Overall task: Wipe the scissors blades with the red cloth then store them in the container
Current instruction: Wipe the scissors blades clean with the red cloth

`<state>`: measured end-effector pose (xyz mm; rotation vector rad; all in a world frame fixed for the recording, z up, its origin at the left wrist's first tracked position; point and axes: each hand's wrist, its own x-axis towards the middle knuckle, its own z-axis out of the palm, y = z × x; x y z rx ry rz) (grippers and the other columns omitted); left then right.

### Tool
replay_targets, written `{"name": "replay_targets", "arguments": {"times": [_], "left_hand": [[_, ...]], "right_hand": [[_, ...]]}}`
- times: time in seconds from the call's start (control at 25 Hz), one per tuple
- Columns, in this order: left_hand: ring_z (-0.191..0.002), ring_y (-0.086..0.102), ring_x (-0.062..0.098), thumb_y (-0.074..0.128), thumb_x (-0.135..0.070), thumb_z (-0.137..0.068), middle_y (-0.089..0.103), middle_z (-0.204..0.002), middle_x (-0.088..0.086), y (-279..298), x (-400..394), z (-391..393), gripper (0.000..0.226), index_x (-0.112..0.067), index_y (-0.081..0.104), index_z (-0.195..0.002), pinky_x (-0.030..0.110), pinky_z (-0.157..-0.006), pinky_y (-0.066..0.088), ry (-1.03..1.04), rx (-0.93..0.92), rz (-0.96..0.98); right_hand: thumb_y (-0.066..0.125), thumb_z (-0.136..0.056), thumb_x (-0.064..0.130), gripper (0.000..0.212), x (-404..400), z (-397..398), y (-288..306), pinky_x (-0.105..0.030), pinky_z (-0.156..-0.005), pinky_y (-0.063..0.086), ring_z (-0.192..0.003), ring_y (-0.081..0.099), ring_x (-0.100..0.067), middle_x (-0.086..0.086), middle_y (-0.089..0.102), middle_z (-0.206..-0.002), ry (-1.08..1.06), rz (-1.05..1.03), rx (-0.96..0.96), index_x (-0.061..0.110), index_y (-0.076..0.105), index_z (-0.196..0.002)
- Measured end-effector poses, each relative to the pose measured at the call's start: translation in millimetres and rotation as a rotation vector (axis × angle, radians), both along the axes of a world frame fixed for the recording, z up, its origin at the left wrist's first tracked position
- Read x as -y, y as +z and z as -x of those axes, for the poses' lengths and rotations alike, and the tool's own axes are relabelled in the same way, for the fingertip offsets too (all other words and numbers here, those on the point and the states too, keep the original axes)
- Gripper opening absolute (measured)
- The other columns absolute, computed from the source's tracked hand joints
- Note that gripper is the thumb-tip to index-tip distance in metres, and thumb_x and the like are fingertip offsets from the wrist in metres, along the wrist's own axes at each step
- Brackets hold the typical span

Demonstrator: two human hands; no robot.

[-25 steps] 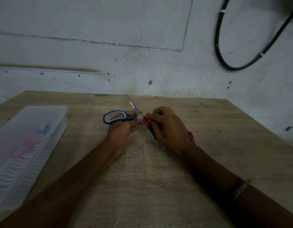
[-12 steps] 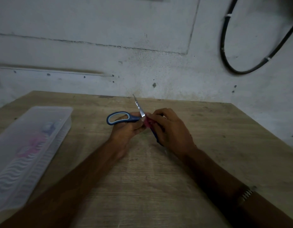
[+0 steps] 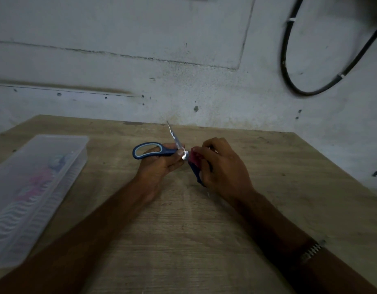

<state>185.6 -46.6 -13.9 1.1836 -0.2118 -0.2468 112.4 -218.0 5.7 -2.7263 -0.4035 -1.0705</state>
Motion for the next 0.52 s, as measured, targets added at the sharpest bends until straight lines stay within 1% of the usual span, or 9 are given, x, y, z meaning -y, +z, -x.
{"name": "replay_targets", "arguments": {"times": [0.04,0.12,0.2,0.28,0.32,0.4,0.52], "left_hand": [[-0.11,0.073,0.021,0.074,-0.009,-0.088,0.078,-0.114,0.006,-0.3,-0.1,0.6,0.028,-0.009,0.072,-0.115,0.036,-0.096,0.057,0.003,-0.001,0.011],[-0.107,0.074,0.022,0.072,-0.007,-0.089,0.078,-0.112,0.007,0.1,0.9,1.9,0.024,-0.008,0.073,-0.112,0.037,-0.095,0.058,0.013,0.005,0.019],[-0.106,0.074,0.023,0.072,-0.006,-0.088,0.078,-0.11,0.008,0.8,0.2,2.8,0.021,-0.008,0.073,-0.109,0.037,-0.096,0.058,0.015,0.016,0.022],[-0.104,0.075,0.021,0.073,-0.006,-0.088,0.079,-0.106,0.007,0.6,-2.3,2.8,0.018,-0.01,0.074,-0.105,0.037,-0.096,0.057,0.002,0.019,0.034],[-0.102,0.075,0.019,0.073,-0.005,-0.087,0.08,-0.103,0.005,0.9,-2.5,3.4,0.017,-0.011,0.074,-0.103,0.036,-0.096,0.057,-0.002,0.022,0.033],[-0.1,0.075,0.018,0.074,-0.004,-0.087,0.08,-0.1,0.004,1.0,-1.3,4.6,0.015,-0.012,0.074,-0.099,0.035,-0.094,0.058,0.014,0.027,0.025],[-0.105,0.074,0.021,0.074,-0.003,-0.087,0.079,-0.101,0.005,2.1,-2.1,2.6,0.015,-0.011,0.074,-0.099,0.032,-0.091,0.059,0.039,-0.006,0.041]], "right_hand": [[0.059,-0.091,0.021,0.03,-1.2,-1.3,-1.1,-0.03,-0.065,0.048,-0.096,0.053,-0.017,-0.003,0.062,-0.106,0.012,-0.02,0.006,0.015,0.072,-0.118],[0.065,-0.092,0.019,0.027,-4.4,-4.0,-5.3,-0.027,-0.068,0.045,-0.096,0.053,-0.016,-0.001,0.063,-0.105,0.023,-0.045,-0.024,0.019,0.074,-0.118],[0.068,-0.091,0.02,0.025,-5.3,-7.3,-6.9,-0.024,-0.068,0.041,-0.092,0.052,-0.013,0.003,0.063,-0.1,-0.01,-0.096,-0.037,0.022,0.076,-0.114],[0.069,-0.089,0.021,0.023,-5.7,-8.5,-5.4,-0.02,-0.067,0.038,-0.087,0.052,-0.01,0.004,0.064,-0.094,-0.056,-0.153,-0.03,0.021,0.077,-0.111],[0.07,-0.09,0.022,0.022,-4.5,-8.7,-4.2,-0.022,-0.067,0.041,-0.085,0.054,-0.011,0.004,0.065,-0.093,-0.072,-0.178,-0.028,0.02,0.077,-0.11],[0.069,-0.092,0.022,0.02,1.8,-8.9,-3.5,-0.03,-0.071,0.051,-0.084,0.057,-0.011,0.004,0.064,-0.093,-0.115,-0.223,-0.058,0.021,0.077,-0.109],[0.067,-0.095,0.024,0.017,14.7,-9.2,-5.8,-0.039,-0.077,0.055,-0.085,0.057,-0.011,0.006,0.063,-0.094,-0.203,-0.288,-0.09,0.025,0.075,-0.109]]}}
